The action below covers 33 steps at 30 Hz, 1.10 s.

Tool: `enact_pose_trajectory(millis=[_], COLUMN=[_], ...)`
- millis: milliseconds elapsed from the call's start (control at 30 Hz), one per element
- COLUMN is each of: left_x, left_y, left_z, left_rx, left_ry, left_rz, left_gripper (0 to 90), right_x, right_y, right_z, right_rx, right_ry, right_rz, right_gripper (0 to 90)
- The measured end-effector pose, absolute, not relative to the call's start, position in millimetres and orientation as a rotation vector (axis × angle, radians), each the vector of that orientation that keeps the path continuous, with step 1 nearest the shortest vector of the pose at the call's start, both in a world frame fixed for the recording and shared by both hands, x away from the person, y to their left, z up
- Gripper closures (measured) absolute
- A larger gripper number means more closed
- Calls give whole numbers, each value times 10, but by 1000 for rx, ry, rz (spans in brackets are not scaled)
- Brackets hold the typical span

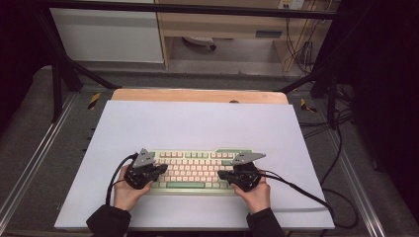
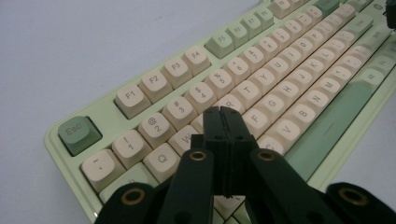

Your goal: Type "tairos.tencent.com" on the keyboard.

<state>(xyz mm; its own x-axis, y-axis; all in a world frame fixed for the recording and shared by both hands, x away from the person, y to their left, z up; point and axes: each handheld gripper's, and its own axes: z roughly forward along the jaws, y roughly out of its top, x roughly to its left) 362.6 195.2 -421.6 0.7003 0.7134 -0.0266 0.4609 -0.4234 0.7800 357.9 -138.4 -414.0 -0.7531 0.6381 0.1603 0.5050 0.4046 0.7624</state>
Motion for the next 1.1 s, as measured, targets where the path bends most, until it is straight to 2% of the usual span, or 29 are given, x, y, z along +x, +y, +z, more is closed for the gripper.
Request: enact_pose_trajectory(millis=[1100], left_x=[3597], left_y=[1987], left_z=[-4283], left_rx=[2111], left_ry=[881], left_rz=[395], left_gripper=[896], right_x=[3549], right_y=[-1409], right_z=[-4171], right_rx=[1031], right_ry=[2500], right_rz=[1285], right_gripper=[900])
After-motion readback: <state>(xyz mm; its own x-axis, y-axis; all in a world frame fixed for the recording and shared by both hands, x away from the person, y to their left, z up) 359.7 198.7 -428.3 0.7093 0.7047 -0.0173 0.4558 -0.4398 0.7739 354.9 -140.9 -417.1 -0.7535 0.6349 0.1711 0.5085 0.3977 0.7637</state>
